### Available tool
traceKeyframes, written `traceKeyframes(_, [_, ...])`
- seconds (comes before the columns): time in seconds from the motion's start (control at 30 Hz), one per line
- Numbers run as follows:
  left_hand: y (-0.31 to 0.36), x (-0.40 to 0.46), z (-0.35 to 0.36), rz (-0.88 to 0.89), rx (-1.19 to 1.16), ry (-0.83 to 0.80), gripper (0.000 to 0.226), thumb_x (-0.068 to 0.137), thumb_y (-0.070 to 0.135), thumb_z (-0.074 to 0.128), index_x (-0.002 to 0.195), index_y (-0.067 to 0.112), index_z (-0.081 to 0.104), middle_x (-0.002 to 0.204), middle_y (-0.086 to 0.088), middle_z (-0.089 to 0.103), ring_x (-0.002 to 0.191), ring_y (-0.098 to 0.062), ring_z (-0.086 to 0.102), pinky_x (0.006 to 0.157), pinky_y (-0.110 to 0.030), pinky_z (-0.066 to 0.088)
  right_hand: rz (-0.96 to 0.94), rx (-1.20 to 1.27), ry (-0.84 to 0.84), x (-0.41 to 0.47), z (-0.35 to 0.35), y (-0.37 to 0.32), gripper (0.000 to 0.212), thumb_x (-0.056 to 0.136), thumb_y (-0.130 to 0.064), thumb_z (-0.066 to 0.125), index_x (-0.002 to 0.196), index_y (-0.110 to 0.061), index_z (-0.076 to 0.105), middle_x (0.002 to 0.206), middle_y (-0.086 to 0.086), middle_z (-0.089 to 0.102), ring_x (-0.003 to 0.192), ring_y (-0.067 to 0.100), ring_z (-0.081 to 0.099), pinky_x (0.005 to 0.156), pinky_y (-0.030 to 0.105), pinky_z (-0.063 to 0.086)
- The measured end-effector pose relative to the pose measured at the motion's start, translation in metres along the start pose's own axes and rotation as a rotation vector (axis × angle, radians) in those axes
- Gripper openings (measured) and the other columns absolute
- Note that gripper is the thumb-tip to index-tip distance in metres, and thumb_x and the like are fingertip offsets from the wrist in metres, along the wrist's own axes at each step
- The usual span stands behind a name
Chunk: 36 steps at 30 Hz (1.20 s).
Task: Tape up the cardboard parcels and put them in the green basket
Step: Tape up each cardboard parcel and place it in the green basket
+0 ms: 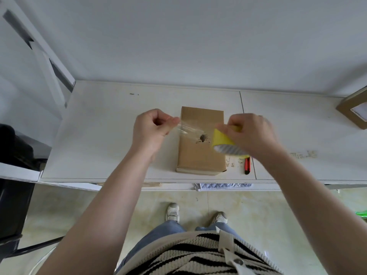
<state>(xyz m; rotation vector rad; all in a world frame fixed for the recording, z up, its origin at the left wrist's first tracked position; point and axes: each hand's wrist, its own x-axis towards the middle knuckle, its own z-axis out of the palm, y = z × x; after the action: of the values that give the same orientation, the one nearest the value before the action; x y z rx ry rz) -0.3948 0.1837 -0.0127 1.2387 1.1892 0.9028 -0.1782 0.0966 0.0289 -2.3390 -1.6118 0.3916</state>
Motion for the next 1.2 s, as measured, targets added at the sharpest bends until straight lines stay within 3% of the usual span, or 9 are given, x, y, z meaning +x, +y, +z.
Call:
traceKeyframes(0.17, [-0.021, 0.014, 0.004, -0.094, 0.106, -0.037, 0.022, 0.077, 0.019, 0.082, 0.064, 0.016, 0.064, 0.052, 0.008, 0.055, 0.048, -0.005, 0.045, 0.056, -0.021, 0.04, 0.037, -0.159, -0.034, 0.026, 0.003, 0.006, 0.055, 0.076, -0.073, 0.056, 0.063, -0.019, 0.057, 0.058, -0.008, 0.054, 0.058, 0.004, 0.047, 0.049, 0.024, 0.024])
traceKeyframes(0.3, [-0.042, 0.026, 0.005, -0.164, 0.119, -0.04, 0.023, 0.077, 0.021, 0.082, 0.064, 0.014, 0.064, 0.053, 0.004, 0.056, 0.049, -0.008, 0.046, 0.058, -0.025, 0.042, 0.063, -0.182, -0.103, 0.036, 0.021, 0.003, 0.052, 0.078, -0.071, 0.059, 0.059, -0.025, 0.044, 0.059, -0.009, 0.05, 0.059, 0.01, 0.048, 0.049, 0.024, 0.023])
traceKeyframes(0.47, [-0.061, 0.036, 0.007, -0.188, 0.142, -0.061, 0.023, 0.078, 0.019, 0.081, 0.064, 0.013, 0.064, 0.05, 0.004, 0.056, 0.046, -0.008, 0.047, 0.056, -0.026, 0.041, 0.062, -0.245, -0.112, 0.043, 0.031, -0.003, 0.039, 0.08, -0.071, 0.056, 0.083, -0.032, 0.057, 0.064, -0.012, 0.048, 0.071, 0.017, 0.05, 0.049, 0.022, 0.021])
traceKeyframes(0.67, [-0.076, 0.041, 0.014, -0.227, 0.126, -0.068, 0.023, 0.079, 0.019, 0.081, 0.065, 0.012, 0.064, 0.052, 0.003, 0.059, 0.042, -0.004, 0.05, 0.05, -0.016, 0.044, 0.065, -0.293, -0.09, 0.044, 0.038, -0.005, 0.046, 0.084, -0.066, 0.057, 0.104, -0.026, 0.068, 0.083, -0.003, 0.063, 0.075, 0.018, 0.051, 0.055, 0.026, 0.03])
traceKeyframes(0.87, [-0.079, 0.041, 0.016, -0.244, 0.167, -0.113, 0.021, 0.083, 0.025, 0.077, 0.079, 0.01, 0.063, 0.065, 0.002, 0.059, 0.051, -0.005, 0.053, 0.058, -0.018, 0.045, 0.078, -0.323, -0.103, 0.044, 0.039, -0.008, 0.039, 0.085, -0.063, 0.057, 0.095, -0.026, 0.068, 0.062, -0.01, 0.047, 0.071, 0.019, 0.052, 0.053, 0.026, 0.028])
traceKeyframes(0.93, [-0.079, 0.037, 0.017, -0.199, 0.296, -0.057, 0.031, 0.083, 0.031, 0.077, 0.093, 0.01, 0.057, 0.08, 0.003, 0.054, 0.065, -0.011, 0.05, 0.064, -0.024, 0.042, 0.079, -0.315, -0.101, 0.044, 0.039, -0.009, 0.039, 0.085, -0.062, 0.058, 0.093, -0.025, 0.068, 0.06, -0.01, 0.045, 0.071, 0.02, 0.053, 0.052, 0.026, 0.028])
traceKeyframes(1.0, [-0.079, 0.032, 0.017, -0.063, 0.535, 0.035, 0.036, 0.085, 0.037, 0.073, 0.095, 0.01, 0.051, 0.09, 0.0, 0.047, 0.069, -0.017, 0.045, 0.064, -0.029, 0.037, 0.08, -0.318, -0.096, 0.043, 0.039, -0.009, 0.037, 0.085, -0.06, 0.059, 0.093, -0.025, 0.068, 0.06, -0.01, 0.046, 0.07, 0.02, 0.053, 0.051, 0.024, 0.027])
traceKeyframes(1.1, [-0.078, 0.022, 0.02, 0.257, 0.883, 0.033, 0.03, 0.096, 0.035, 0.059, 0.082, 0.009, 0.06, 0.088, -0.005, 0.047, 0.073, -0.025, 0.046, 0.063, -0.032, 0.035, 0.086, -0.329, -0.082, 0.043, 0.039, -0.011, 0.038, 0.086, -0.057, 0.059, 0.092, -0.022, 0.07, 0.059, -0.008, 0.049, 0.069, 0.02, 0.054, 0.05, 0.022, 0.027])
traceKeyframes(1.2, [-0.08, 0.018, 0.026, 0.347, 1.036, -0.037, 0.042, 0.104, 0.031, 0.038, 0.081, 0.007, 0.065, 0.081, -0.005, 0.049, 0.077, -0.028, 0.049, 0.067, -0.034, 0.033, 0.095, -0.333, -0.088, 0.042, 0.039, -0.011, 0.041, 0.086, -0.059, 0.058, 0.091, -0.02, 0.07, 0.058, -0.007, 0.052, 0.067, 0.02, 0.055, 0.049, 0.022, 0.027])
